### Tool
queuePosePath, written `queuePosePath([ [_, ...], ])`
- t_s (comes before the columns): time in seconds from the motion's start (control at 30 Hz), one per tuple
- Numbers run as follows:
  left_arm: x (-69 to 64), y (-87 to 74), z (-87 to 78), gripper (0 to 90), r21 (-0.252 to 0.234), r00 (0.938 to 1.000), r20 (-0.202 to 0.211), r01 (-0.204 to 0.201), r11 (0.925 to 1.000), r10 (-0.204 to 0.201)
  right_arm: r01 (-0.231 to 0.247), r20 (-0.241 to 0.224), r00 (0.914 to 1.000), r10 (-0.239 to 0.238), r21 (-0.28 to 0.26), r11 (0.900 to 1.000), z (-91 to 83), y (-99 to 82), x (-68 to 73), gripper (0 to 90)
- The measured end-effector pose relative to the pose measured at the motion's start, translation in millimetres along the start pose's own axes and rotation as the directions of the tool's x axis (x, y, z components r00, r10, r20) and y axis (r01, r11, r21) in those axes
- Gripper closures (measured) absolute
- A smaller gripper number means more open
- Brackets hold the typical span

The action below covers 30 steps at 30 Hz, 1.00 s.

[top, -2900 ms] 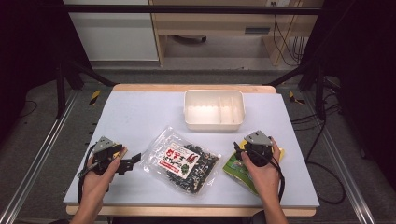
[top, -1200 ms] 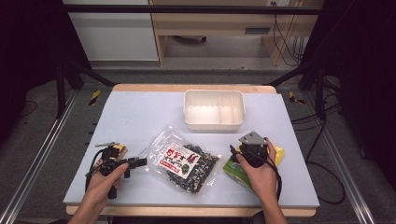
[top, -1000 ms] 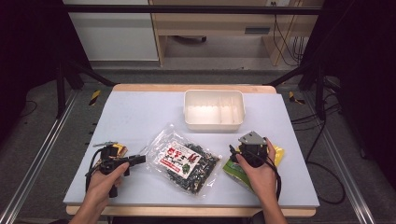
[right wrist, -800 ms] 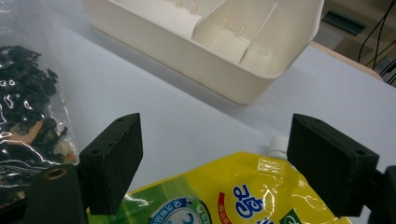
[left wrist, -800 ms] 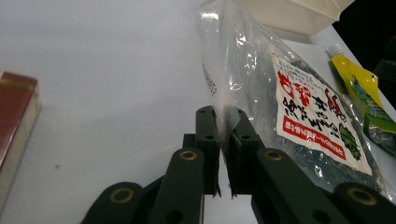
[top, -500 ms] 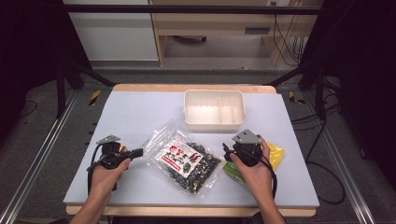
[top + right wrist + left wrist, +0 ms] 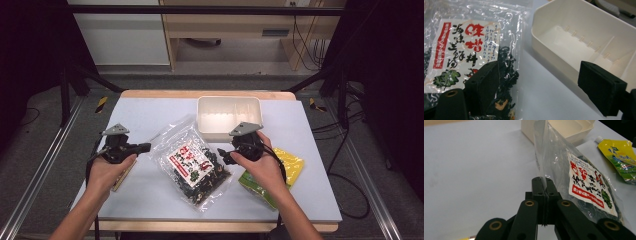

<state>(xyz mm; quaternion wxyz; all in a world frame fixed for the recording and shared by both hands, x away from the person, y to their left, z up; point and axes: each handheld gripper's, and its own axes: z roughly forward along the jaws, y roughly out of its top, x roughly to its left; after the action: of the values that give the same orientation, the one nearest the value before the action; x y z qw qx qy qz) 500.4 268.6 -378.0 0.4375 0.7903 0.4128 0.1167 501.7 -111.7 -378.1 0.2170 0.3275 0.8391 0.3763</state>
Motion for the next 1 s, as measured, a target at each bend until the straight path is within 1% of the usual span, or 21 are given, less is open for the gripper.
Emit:
queuePosePath([
  [0.03, 0.0, 0.0, 0.0, 89.2, 0.000, 1.0000, 0.000, 0.000, 1.0000, 0.000, -0.002, -0.019, 0.9998, 0.002, 0.019, 0.9998, 0.1, 4.9, -1.2, 17.4],
  [0.07, -0.7, 5.9, -1.9, 89.3, 0.002, 0.9999, 0.004, -0.015, 0.9999, 0.015, 0.000, -0.032, 0.9995, 0.001, 0.033, 0.9994, 0.4, 9.9, -2.6, 16.6],
  [0.1, -1.4, 11.7, -3.6, 89.3, 0.002, 0.9995, 0.006, -0.030, 0.9995, 0.030, 0.000, -0.032, 0.9995, 0.001, 0.033, 0.9994, 0.4, 9.9, -2.6, 16.6],
  [0.13, -2.4, 19.2, -5.6, 89.2, 0.006, 0.9988, 0.006, -0.048, 0.9988, 0.048, 0.003, -0.041, 0.9992, -0.001, 0.047, 0.9989, -0.1, 15.1, -3.9, 16.0],
  [0.17, -3.8, 29.8, -8.4, 89.3, 0.008, 0.9970, 0.012, -0.076, 0.9971, 0.076, 0.024, -0.046, 0.9987, -0.021, 0.056, 0.9982, -3.1, 25.9, -7.1, 15.5],
  [0.23, -5.5, 41.5, -10.4, 89.3, 0.011, 0.9937, 0.015, -0.111, 0.9937, 0.111, 0.032, -0.063, 0.9976, -0.029, 0.051, 0.9982, -6.9, 36.6, -10.2, 13.7],
  [0.27, -6.8, 46.7, -10.9, 89.3, 0.013, 0.9926, 0.018, -0.120, 0.9927, 0.120, 0.044, -0.060, 0.9974, -0.041, 0.045, 0.9980, -8.9, 41.5, -11.7, 14.0],
  [0.3, -6.8, 46.7, -10.9, 89.3, 0.013, 0.9926, 0.018, -0.120, 0.9927, 0.120, 0.044, -0.060, 0.9974, -0.041, 0.045, 0.9980, -8.9, 41.5, -11.7, 14.0],
  [0.33, -8.5, 54.6, -11.6, 89.3, 0.017, 0.9889, 0.026, -0.147, 0.9890, 0.146, 0.057, -0.054, 0.9971, -0.054, 0.053, 0.9970, -11.6, 46.6, -13.1, 14.2],
  [0.37, -10.0, 58.4, -12.1, 89.3, 0.020, 0.9880, 0.025, -0.153, 0.9880, 0.153, 0.080, -0.044, 0.9960, -0.077, 0.049, 0.9956, -15.8, 53.7, -15.1, 15.1],
  [0.4, -11.5, 62.0, -12.3, 89.3, 0.024, 0.9865, 0.025, -0.162, 0.9865, 0.162, 0.089, -0.037, 0.9955, -0.087, 0.047, 0.9949, -18.3, 57.4, -15.9, 15.6],
  [0.43, -15.4, 71.6, -12.9, 89.3, 0.027, 0.9803, 0.029, -0.196, 0.9802, 0.196, 0.105, -0.037, 0.9939, -0.103, 0.044, 0.9935, -23.9, 65.5, -18.4, 16.0],
  [0.5, -19.5, 80.1, -12.4, 89.3, 0.036, 0.9731, 0.031, -0.229, 0.9727, 0.228, 0.115, -0.035, 0.9929, -0.113, 0.034, 0.9928, -30.1, 73.5, -20.9, 18.2],
  [0.53, -21.6, 84.0, -12.0, 89.3, 0.038, 0.9705, 0.035, -0.240, 0.9701, 0.238, 0.130, -0.042, 0.9908, -0.129, 0.038, 0.9907, -33.0, 77.1, -22.0, 19.2],
  [0.57, -23.9, 87.5, -11.8, 89.3, 0.037, 0.9688, 0.040, -0.246, 0.9685, 0.245, 0.150, -0.046, 0.9879, -0.149, 0.044, 0.9876, -35.3, 80.4, -23.0, 19.6],
  [0.67, -32.0, 97.2, -11.5, 89.3, 0.037, 0.9606, 0.048, -0.276, 0.9605, 0.274, 0.196, -0.048, 0.9799, -0.194, 0.057, 0.9789, -41.0, 88.9, -24.8, 20.3],
  [0.77, -40.4, 105.1, -11.7, 89.3, 0.035, 0.9530, 0.054, -0.300, 0.9532, 0.298, 0.224, -0.062, 0.9735, -0.220, 0.055, 0.9731, -46.6, 95.2, -24.7, 21.4],
  [0.8, -43.5, 107.3, -11.8, 89.3, 0.033, 0.9506, 0.055, -0.307, 0.9510, 0.305, 0.236, -0.058, 0.9707, -0.233, 0.053, 0.9703, -48.7, 96.6, -24.2, 21.9],
  [0.87, -49.3, 111.7, -11.9, 89.3, 0.028, 0.9465, 0.060, -0.319, 0.9472, 0.317, 0.244, -0.063, 0.9685, -0.241, 0.047, 0.9686, -52.2, 98.8, -23.1, 22.0],
  [0.93, -54.4, 116.1, -11.9, 89.3, 0.028, 0.9393, 0.064, -0.339, 0.9403, 0.337, 0.260, -0.065, 0.9641, -0.258, 0.038, 0.9648, -55.5, 100.6, -22.3, 24.1],
  [1.0, -58.5, 120.1, -11.4, 89.2, 0.025, 0.9344, 0.072, -0.351, 0.9359, 0.349, 0.272, -0.060, 0.9610, -0.270, 0.032, 0.9617, -57.9, 102.6, -22.8, 25.6],
])
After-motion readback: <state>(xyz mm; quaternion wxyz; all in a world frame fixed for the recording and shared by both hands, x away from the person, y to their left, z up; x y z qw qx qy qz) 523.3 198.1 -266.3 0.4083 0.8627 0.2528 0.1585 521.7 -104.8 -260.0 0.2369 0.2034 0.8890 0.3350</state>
